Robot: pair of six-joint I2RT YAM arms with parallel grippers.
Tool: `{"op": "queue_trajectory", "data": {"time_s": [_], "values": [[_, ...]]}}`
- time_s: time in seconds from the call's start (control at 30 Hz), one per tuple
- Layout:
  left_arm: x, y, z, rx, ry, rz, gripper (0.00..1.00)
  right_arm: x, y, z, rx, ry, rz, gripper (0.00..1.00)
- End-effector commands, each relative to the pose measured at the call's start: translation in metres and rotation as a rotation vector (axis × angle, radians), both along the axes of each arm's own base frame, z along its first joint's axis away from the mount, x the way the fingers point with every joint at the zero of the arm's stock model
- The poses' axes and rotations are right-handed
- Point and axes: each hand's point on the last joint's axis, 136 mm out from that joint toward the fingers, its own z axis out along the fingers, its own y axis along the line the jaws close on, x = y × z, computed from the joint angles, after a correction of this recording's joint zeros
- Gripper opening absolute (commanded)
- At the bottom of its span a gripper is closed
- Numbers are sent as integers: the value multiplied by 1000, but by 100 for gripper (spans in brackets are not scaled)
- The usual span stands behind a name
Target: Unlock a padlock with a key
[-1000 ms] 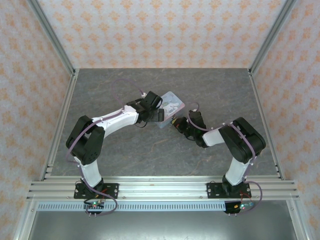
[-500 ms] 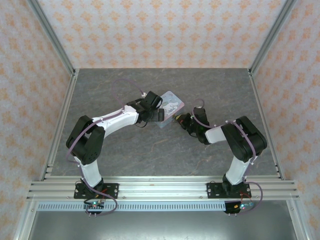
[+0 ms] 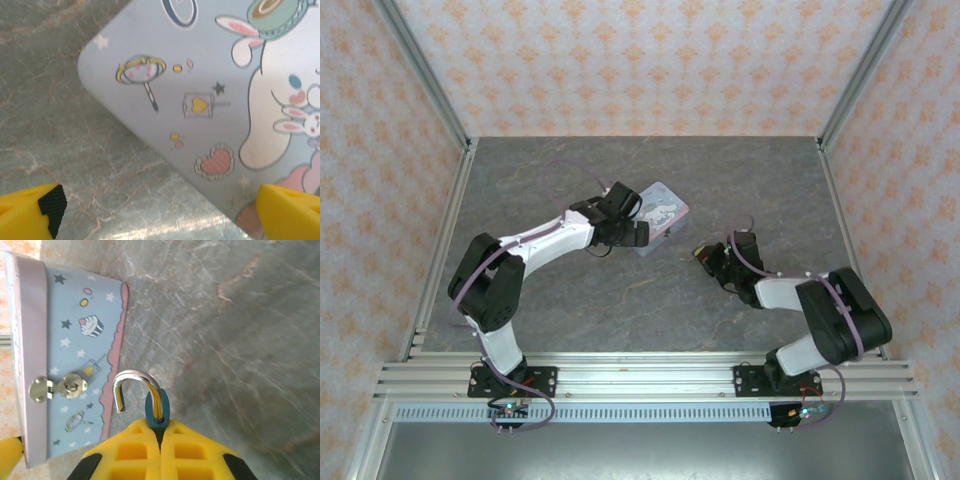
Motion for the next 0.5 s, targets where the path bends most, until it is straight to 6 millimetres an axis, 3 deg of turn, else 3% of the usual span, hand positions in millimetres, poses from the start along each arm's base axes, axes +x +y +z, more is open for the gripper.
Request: {"op": "queue_trajectory", "data": {"time_s": [0.0, 0.23, 0.47], "values": [[-11, 1, 28, -36, 5, -34, 98, -19, -21, -14, -95, 60, -30, 7], [-15, 11, 63, -161, -38, 6, 99, -44, -46, -14, -119, 82, -111, 35], [-18, 57, 97, -174, -139, 101, 100, -48, -61, 39, -129, -25, -168, 69]]}}
